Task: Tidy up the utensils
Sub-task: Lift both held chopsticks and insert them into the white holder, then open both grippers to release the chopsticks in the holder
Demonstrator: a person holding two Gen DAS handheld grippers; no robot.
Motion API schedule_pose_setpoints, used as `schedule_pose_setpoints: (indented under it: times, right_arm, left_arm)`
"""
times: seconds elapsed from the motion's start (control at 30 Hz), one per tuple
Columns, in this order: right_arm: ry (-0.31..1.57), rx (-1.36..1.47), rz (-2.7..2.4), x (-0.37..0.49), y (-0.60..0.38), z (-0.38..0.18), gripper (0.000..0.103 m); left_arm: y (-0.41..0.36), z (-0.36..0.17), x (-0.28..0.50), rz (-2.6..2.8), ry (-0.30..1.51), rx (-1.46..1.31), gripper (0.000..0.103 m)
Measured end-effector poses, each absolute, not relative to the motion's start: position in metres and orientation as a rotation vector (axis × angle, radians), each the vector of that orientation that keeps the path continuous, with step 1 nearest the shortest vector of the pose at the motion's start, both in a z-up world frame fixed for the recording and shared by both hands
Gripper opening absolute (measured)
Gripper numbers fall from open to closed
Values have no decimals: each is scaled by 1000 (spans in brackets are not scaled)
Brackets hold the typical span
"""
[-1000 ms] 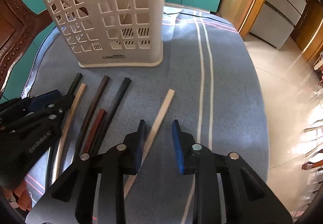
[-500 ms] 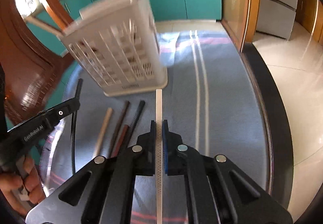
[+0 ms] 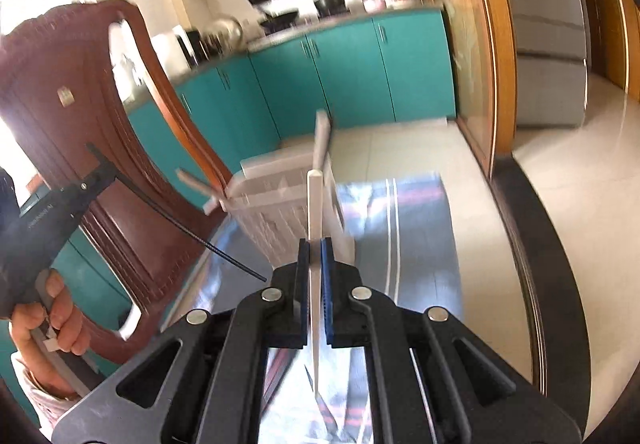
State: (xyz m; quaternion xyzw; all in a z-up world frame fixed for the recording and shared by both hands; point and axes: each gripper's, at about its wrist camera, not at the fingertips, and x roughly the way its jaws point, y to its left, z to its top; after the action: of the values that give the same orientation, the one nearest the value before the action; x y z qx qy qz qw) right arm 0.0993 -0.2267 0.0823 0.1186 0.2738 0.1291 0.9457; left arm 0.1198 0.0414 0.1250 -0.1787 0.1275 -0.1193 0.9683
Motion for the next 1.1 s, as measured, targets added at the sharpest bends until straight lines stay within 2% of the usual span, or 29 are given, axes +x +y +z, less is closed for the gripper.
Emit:
schedule_pose_setpoints:
  times: [0.2, 0.47, 0.7, 0.93, 1.1]
  right_arm:
    - [438, 181, 276, 108, -212, 122, 6]
    - [371, 165, 285, 124, -201, 127, 6]
    - [107, 240, 199, 131, -201, 143, 6]
    - [224, 174, 153, 176, -183, 89, 6]
    - [257, 153, 153, 171, -182, 77, 7]
  left_arm:
    - [58, 150, 123, -165, 127, -493, 7]
    - [77, 122, 144, -64, 13, -577, 7]
    - [37, 91, 170, -37, 132, -410, 7]
    - [40, 74, 175, -62, 213, -397, 7]
    - [42, 76, 185, -68, 244, -401, 7]
